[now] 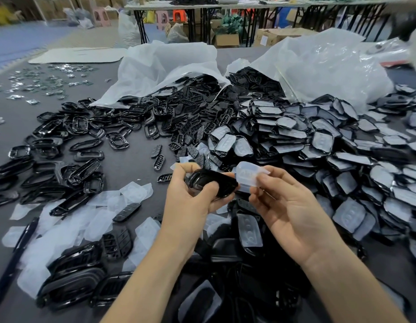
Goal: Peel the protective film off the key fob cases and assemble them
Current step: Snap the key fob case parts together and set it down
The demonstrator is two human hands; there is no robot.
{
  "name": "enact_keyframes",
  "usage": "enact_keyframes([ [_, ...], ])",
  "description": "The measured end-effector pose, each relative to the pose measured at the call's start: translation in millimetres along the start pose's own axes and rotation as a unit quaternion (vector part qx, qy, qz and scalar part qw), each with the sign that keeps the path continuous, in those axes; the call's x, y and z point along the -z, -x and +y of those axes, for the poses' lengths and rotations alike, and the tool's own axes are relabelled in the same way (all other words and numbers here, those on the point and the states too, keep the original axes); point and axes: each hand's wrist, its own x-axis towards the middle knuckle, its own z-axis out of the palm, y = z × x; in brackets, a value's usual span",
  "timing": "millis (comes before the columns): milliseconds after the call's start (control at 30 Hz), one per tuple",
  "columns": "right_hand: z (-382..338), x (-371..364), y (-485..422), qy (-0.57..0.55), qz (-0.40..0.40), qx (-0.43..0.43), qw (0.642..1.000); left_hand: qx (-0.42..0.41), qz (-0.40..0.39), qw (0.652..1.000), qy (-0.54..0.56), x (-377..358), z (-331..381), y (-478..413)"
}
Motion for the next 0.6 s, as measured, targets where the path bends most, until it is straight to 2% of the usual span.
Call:
enact_keyframes([
  [167, 1.0, 0.1, 2.3, 0.052, -0.025, 0.013, 0.998, -0.011, -0.016, 1.000, -0.015, -3.9, -1.8, 0.8],
  [433, -0.1, 0.4, 6.5, 0.182, -0.107, 0.114, 0.971, -0.032, -0.037, 0.996, -0.079, -2.6, -2.7, 1.1],
  [533, 3.1, 0.0, 5.3, 0.200, -0.080, 0.145, 0.966, -0.049, -0.043, 0.994, -0.084, -3.5, -2.8, 1.4],
  [600, 5.9, 1.1, 3.0, 0.256, -0.034, 0.196, 0.946, -0.089, -0.031, 0.988, -0.121, -5.8, -3.4, 3.0],
])
